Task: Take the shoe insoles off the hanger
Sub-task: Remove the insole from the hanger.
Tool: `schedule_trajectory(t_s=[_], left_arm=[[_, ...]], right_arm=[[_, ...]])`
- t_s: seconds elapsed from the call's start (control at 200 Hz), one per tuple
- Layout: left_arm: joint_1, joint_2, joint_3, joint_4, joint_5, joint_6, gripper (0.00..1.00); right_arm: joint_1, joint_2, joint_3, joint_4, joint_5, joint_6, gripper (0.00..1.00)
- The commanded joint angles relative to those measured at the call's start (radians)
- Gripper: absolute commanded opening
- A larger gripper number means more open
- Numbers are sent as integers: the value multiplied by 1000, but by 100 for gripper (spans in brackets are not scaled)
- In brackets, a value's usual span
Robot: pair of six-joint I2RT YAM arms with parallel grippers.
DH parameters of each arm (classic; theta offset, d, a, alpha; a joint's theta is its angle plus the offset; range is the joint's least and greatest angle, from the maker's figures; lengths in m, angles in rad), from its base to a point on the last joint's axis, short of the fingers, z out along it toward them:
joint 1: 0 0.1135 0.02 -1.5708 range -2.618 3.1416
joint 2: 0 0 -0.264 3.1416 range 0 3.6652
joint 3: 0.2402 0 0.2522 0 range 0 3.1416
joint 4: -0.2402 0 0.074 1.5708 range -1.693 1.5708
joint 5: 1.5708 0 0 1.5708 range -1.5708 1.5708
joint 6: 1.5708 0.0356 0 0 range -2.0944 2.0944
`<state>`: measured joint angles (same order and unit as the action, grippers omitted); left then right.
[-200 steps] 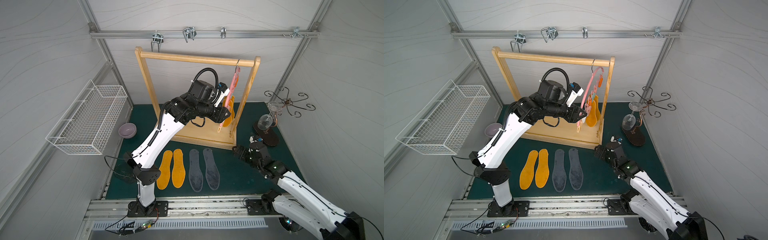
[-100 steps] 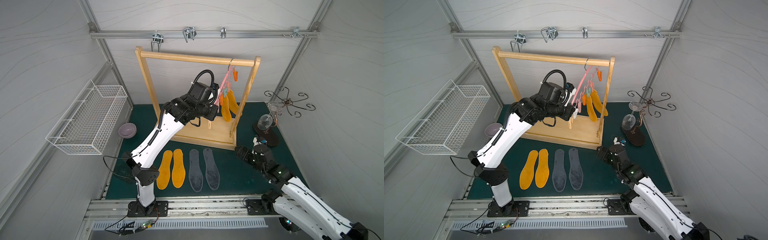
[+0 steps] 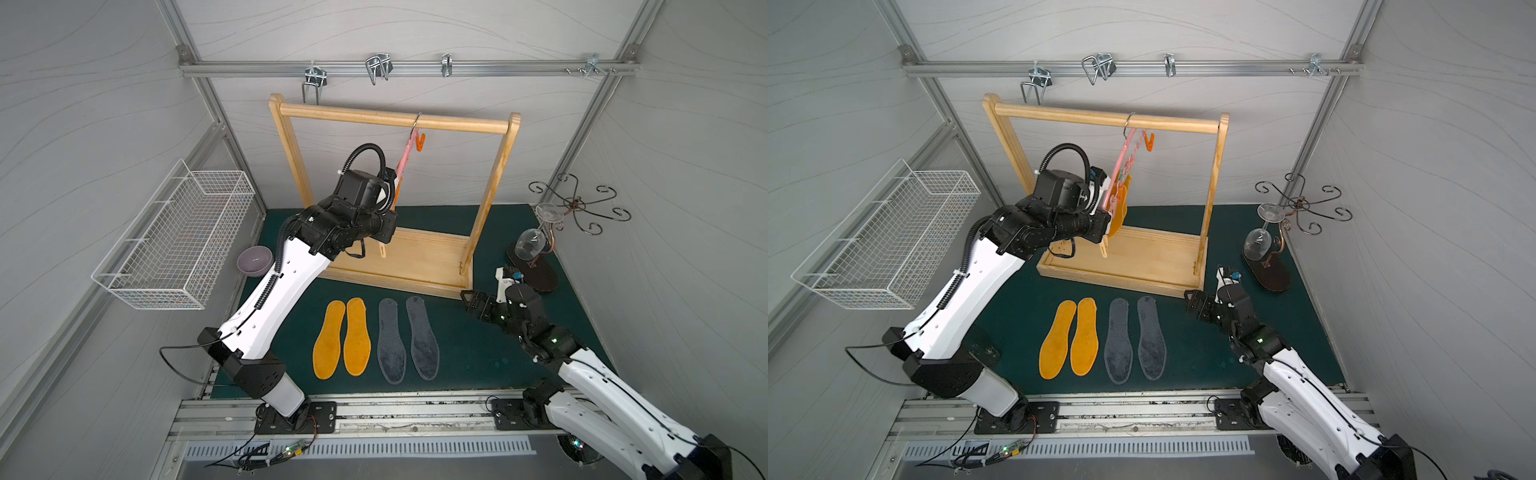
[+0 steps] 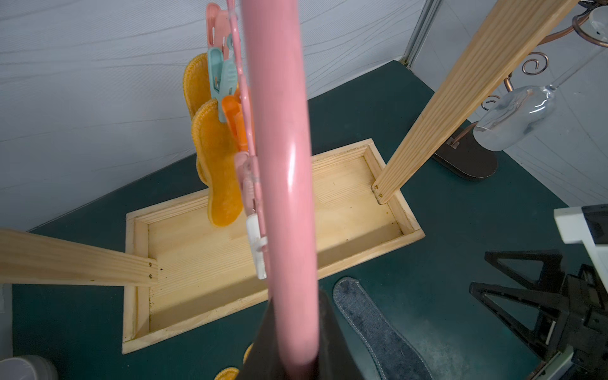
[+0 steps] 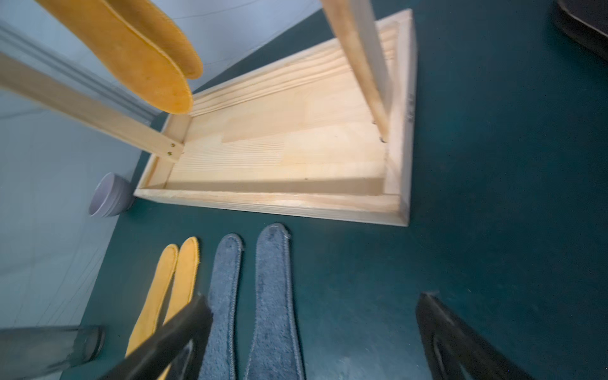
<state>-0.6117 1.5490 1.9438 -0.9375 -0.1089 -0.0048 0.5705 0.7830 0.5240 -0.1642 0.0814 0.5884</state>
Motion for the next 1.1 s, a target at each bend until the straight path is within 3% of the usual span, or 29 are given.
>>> schedule_trajectory(t_s=[0.0,0.055,0.13,0.29,0.43,0.465,0.845,0.875,1.095], left_arm=[[35,-75,-40,87,18,52,6],[57,-95,-59,88,27,59,8],[86,-115,-73,89,39,59,11],[116,-145,-93,100,18,70,17],[124,-159,-93,100,38,71,24],[124,-161,-92,98,38,71,30],[148,-200,-155,81,66,95,31],[151,-206,-159,77,67,96,37],[169,-241,-180,44,113,122,44]], right_arm=[[9,62,-20,308,-151,-241,97],[36,128,-3,394,-218,-374,97],[91,224,72,394,-195,-499,99],[102,360,136,555,-232,-603,99],[77,464,206,639,-272,-634,99],[71,491,227,653,-292,-638,99],[1,723,382,831,-464,-677,99],[-6,739,390,843,-471,-677,99],[-26,869,437,1012,-510,-657,99]])
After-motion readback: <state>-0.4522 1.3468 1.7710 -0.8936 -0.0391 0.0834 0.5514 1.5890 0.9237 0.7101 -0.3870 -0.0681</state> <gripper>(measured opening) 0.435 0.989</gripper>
